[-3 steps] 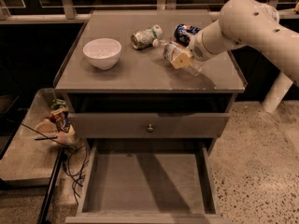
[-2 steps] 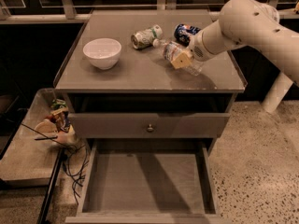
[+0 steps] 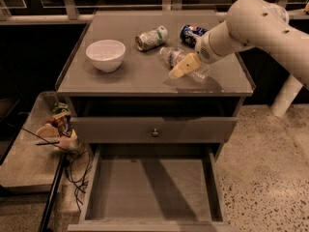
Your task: Pick water bottle from middle drawer and place on counter
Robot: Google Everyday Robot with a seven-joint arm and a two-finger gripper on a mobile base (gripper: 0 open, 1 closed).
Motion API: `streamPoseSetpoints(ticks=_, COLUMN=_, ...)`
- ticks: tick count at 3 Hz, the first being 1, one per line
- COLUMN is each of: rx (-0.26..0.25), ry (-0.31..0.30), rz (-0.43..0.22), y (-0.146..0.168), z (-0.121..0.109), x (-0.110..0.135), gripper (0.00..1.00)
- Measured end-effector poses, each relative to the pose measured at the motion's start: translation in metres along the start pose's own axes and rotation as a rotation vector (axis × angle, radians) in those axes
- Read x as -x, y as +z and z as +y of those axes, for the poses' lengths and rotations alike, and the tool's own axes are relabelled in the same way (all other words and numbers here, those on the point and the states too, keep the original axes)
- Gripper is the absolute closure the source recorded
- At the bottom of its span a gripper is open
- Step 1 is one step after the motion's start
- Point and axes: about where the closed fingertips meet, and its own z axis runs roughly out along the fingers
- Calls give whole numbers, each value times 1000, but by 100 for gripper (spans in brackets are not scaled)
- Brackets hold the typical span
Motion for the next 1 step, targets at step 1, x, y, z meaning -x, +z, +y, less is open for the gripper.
streamPoseSetpoints(ticks=1, rx=0, ry=0, rz=0, y=0, z=0, x=0, gripper=0)
